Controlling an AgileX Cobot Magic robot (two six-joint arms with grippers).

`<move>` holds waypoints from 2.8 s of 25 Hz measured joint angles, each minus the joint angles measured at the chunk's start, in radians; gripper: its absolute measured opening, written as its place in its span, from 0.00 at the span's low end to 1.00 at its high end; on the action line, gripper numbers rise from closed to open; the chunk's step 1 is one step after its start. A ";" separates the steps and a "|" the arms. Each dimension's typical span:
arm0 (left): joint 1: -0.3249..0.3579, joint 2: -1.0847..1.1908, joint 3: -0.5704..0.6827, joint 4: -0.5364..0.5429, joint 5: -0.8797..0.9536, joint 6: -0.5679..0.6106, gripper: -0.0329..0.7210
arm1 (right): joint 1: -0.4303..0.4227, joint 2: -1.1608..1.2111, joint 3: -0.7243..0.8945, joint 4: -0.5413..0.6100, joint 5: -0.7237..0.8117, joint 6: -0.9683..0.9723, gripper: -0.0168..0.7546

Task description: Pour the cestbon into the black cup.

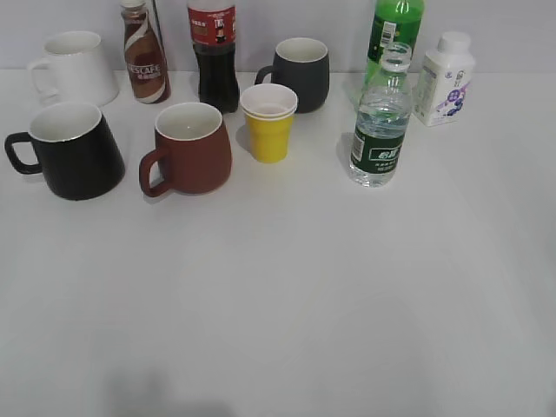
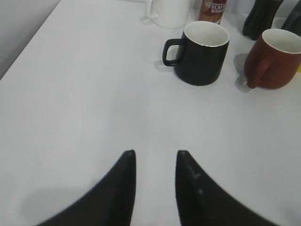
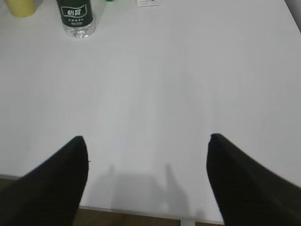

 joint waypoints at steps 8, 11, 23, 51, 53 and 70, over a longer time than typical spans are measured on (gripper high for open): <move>0.000 0.000 0.000 0.000 -0.001 0.000 0.34 | 0.000 0.000 0.000 0.000 0.000 0.000 0.79; 0.000 0.000 0.000 0.000 -0.001 0.000 0.34 | 0.000 0.000 0.000 0.000 0.000 0.000 0.79; 0.000 0.000 0.000 0.000 -0.001 0.000 0.34 | 0.000 0.000 0.000 0.000 0.000 0.000 0.79; 0.000 0.848 0.049 0.078 -1.371 0.000 0.34 | 0.000 0.000 0.000 0.011 0.000 0.000 0.79; 0.001 0.975 0.050 0.078 -1.443 0.000 0.35 | 0.000 0.000 0.000 0.023 0.000 0.000 0.79; 0.002 1.616 0.336 -0.179 -2.268 0.134 0.36 | 0.000 0.000 0.000 0.027 0.000 0.000 0.79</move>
